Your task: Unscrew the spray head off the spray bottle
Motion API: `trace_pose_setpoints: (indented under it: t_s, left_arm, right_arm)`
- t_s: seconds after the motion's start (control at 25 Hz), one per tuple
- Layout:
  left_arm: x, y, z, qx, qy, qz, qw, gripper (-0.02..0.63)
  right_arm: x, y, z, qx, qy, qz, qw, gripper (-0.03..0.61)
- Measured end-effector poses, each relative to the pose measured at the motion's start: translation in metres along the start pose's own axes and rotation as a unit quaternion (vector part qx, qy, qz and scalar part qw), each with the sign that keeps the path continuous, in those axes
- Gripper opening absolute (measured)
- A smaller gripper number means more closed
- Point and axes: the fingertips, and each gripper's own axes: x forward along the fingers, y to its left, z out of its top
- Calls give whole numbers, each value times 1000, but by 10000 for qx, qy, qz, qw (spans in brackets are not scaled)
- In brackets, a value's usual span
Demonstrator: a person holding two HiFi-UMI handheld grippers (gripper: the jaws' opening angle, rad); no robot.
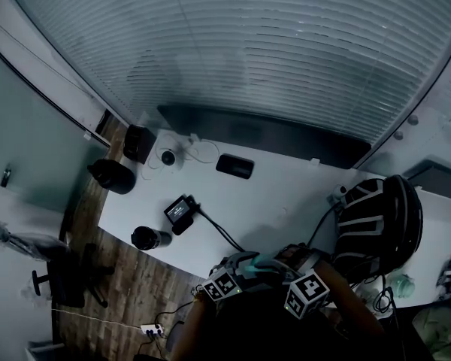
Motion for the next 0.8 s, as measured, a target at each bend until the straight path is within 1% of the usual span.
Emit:
trace_pose_setpoints:
  t_s: [0.08,0.24,0.28,0.32,0.36,0.4,0.44,0.48,0.52,0.56,0.6,0.64,0.68,0.72,0.76,0.8]
  left_arm:
    - [-3,10,9,-38,-236,318,9992,353]
    - [-7,24,15,-214,-438,676,9965,353]
    - [-8,31,14,-295,-449,854,9949,353]
    - [-11,40,12,-416,-453,1130,9917,353]
    - [-15,53,9,-585,-451,1489,9861,353]
    - [-20,66,5,-789,-434,1897,9777,353]
    - [-26,78,1,-1002,-391,2313,9669,353]
    - [-31,88,-3,-1196,-319,2703,9548,353]
    - [-36,96,-7,-1345,-229,3041,9428,353]
    - [-39,101,-11,-1431,-135,3313,9325,353]
    - [-41,105,-13,-1447,-44,3513,9250,353]
    - [-40,106,-15,-1397,51,3635,9211,353]
    - [-36,105,-16,-1292,150,3681,9207,353]
    - [-30,102,-17,-1151,256,3661,9231,353]
    - [-22,98,-17,-1012,378,3591,9270,353]
    - [-15,92,-17,-903,505,3504,9309,353]
  right_arm:
    - [-5,-11,2,41,-31,-319,9995,107]
    - [-17,-30,2,221,-84,-792,9966,107]
    - [-22,-36,1,332,-98,-954,9948,107]
    - [-28,-45,0,523,-145,-1185,9915,107]
    - [-37,-56,-2,801,-214,-1503,9852,107]
    - [-47,-69,-5,1155,-289,-1899,9746,107]
    - [-56,-80,-10,1567,-366,-2301,9598,107]
    - [-63,-88,-15,2020,-456,-2594,9433,106]
    - [-65,-90,-19,2503,-570,-2687,9284,106]
    - [-60,-87,-22,2997,-707,-2575,9159,106]
    - [-52,-81,-23,3470,-849,-2335,9043,106]
    - [-43,-74,-24,3884,-956,-2079,8926,106]
    - [-34,-70,-27,4241,-1002,-1900,8798,106]
    - [-28,-68,-33,4595,-998,-1839,8632,106]
    - [-25,-68,-40,4973,-978,-1854,8419,106]
    - [-22,-68,-48,5359,-971,-1877,8174,107]
